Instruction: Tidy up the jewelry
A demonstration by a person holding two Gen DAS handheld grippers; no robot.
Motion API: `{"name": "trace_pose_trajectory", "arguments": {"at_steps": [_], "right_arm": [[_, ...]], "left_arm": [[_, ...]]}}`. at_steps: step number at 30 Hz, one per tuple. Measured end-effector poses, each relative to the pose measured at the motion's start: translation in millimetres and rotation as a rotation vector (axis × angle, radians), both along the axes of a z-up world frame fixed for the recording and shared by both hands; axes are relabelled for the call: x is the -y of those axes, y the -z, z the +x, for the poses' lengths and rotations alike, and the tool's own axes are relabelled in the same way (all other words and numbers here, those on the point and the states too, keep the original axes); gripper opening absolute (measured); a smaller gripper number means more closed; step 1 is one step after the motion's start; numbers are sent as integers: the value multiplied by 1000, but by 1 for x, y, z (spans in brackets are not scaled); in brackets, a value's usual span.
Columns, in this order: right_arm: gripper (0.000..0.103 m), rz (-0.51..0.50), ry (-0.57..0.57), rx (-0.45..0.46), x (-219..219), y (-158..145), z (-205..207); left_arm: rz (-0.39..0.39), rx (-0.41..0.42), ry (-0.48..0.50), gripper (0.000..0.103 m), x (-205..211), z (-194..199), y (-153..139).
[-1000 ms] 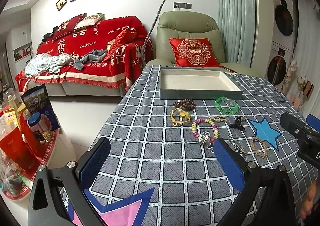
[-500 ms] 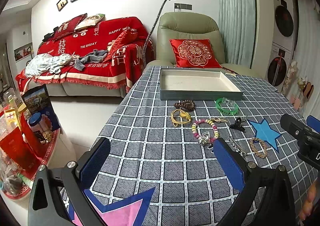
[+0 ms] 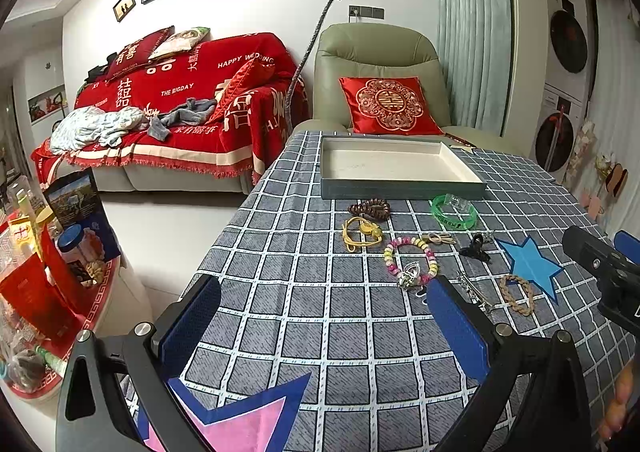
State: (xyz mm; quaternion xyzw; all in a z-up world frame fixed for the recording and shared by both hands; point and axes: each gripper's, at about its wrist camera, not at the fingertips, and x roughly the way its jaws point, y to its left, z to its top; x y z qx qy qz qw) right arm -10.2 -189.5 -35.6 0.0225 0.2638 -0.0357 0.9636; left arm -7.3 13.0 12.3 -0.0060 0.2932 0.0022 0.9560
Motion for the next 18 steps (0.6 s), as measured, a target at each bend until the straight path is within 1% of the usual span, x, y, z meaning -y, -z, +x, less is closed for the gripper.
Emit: {"name": "trace_pose_trajectory", "arguments": {"at_steps": [18], "right_arm": [[103, 4, 0, -2, 1, 1, 0]], "left_arm": [[0, -1, 1, 103, 0, 0, 0]]}}
